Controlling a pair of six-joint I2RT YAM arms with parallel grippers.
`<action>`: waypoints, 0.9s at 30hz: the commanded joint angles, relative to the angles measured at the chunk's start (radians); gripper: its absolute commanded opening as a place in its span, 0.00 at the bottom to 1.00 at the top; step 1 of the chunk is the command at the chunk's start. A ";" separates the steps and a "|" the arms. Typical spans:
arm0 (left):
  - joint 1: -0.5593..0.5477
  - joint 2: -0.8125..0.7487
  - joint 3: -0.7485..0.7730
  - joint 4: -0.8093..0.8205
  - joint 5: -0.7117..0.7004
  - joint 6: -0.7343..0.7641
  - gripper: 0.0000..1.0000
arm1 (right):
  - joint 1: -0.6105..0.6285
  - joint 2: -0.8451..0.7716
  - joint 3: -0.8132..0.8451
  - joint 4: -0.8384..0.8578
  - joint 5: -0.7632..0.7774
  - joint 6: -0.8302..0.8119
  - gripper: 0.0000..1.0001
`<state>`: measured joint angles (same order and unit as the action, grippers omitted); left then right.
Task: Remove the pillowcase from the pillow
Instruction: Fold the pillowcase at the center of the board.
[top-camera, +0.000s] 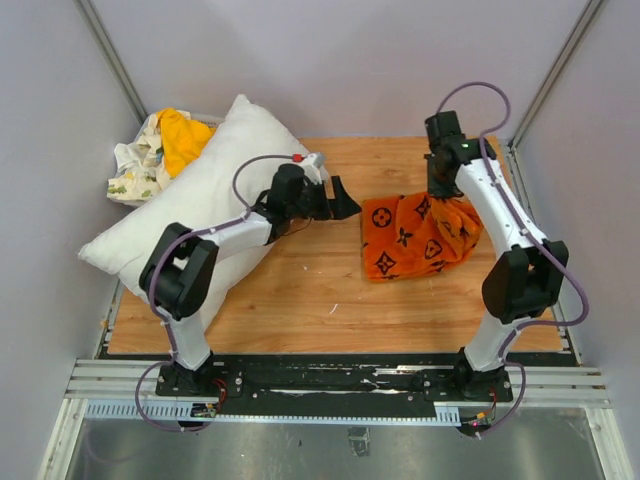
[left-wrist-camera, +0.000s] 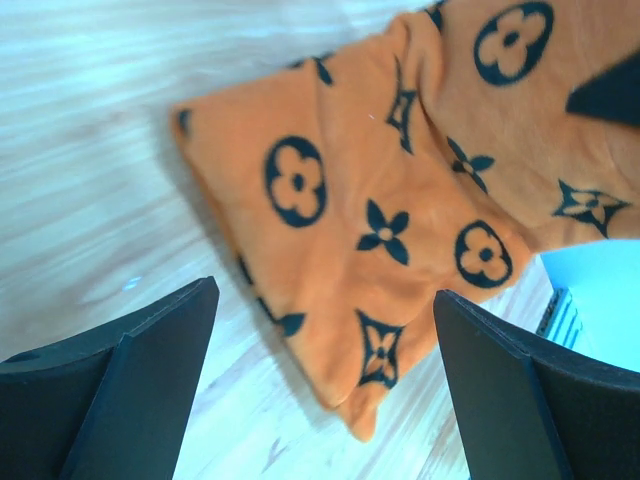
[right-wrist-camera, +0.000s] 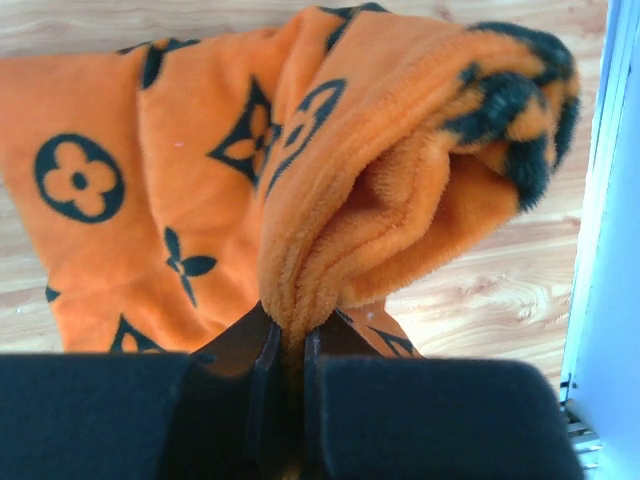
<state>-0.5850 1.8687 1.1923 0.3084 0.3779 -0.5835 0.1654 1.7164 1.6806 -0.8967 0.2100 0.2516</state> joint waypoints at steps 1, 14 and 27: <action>0.070 -0.098 -0.120 0.006 0.005 0.027 0.94 | 0.180 0.086 0.117 -0.191 0.222 0.011 0.03; 0.115 -0.171 -0.321 0.092 0.001 0.006 0.94 | 0.473 0.437 0.337 -0.399 0.437 0.146 0.11; 0.116 -0.122 -0.441 0.280 0.102 -0.082 0.61 | 0.508 0.565 0.409 -0.358 0.375 0.176 0.24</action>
<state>-0.4770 1.7351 0.7670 0.5060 0.4381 -0.6388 0.6563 2.2208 2.0556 -1.2587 0.6098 0.3912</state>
